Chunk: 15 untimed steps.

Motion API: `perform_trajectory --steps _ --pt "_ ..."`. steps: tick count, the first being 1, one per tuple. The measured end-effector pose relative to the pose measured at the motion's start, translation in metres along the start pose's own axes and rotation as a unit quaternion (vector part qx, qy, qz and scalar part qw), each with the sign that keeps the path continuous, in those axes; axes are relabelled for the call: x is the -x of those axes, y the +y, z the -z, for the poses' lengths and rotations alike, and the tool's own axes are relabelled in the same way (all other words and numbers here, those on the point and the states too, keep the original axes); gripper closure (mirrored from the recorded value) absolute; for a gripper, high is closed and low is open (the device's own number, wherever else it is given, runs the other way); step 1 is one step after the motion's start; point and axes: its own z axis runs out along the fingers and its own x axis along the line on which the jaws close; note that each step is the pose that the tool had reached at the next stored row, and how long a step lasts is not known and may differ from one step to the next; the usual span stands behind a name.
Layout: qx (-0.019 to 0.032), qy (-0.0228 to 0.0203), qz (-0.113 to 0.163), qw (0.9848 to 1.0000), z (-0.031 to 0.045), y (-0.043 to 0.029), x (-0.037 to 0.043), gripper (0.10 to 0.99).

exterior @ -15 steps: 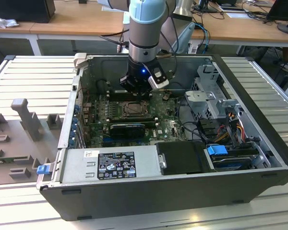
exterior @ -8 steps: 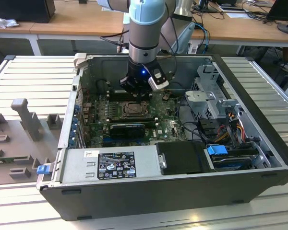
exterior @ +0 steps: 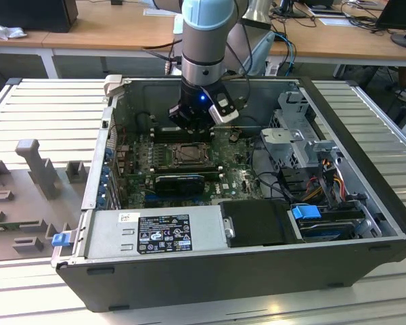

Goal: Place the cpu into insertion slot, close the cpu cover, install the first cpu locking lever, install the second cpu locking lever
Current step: 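Install the first cpu locking lever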

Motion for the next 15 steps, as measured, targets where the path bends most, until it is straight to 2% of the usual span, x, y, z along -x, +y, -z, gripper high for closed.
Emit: perform_trajectory --steps 2,15 --pt "-0.0001 0.0001 0.0 1.0 0.0056 0.0006 0.0 0.98" --pt "-0.0001 0.0 0.0 1.0 0.0065 -0.0053 -0.0002 0.98"
